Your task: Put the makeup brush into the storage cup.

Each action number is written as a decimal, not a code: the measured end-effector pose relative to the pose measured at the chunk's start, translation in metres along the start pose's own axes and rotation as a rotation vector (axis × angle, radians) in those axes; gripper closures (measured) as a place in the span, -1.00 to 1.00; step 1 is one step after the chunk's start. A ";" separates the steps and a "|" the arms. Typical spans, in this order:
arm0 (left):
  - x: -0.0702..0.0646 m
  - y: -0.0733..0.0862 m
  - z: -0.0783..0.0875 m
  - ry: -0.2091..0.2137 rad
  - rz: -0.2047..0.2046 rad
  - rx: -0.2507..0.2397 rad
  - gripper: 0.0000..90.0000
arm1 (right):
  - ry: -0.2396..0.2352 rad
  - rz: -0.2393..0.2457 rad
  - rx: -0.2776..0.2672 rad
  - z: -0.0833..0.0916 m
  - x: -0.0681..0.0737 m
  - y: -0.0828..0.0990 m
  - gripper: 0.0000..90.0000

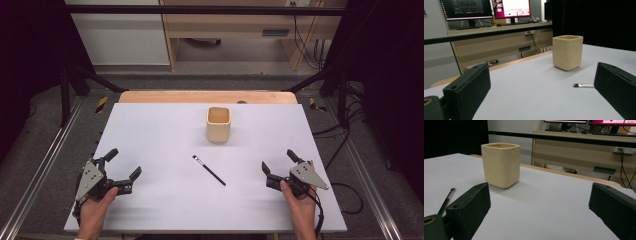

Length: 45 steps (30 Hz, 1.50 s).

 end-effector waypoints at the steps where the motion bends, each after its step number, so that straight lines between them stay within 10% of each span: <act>1: 0.000 0.000 0.000 0.000 0.000 0.000 -0.99 | -0.002 0.000 0.003 0.000 0.000 0.000 -0.91; 10: 0.000 0.002 -0.001 0.000 -0.004 0.011 -0.99 | -0.016 0.010 0.047 0.001 0.005 -0.007 -0.89; 29: 0.001 0.003 -0.001 -0.010 0.001 0.015 -0.98 | -0.235 0.232 0.340 0.001 0.032 -0.039 -0.91; 45: 0.002 0.004 -0.001 -0.012 0.005 0.016 -0.98 | -0.345 0.243 0.534 -0.030 0.051 -0.055 -0.90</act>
Point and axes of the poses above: each handheld gripper's, and its own axes: z roughly backward along the jaws, y roughly out of its underside, x roughly to its left, the point moved 2 cm from there along -z, roughly forward along the jaws, and after that the axes turned 10 degrees about z, right-handed, at the moved point
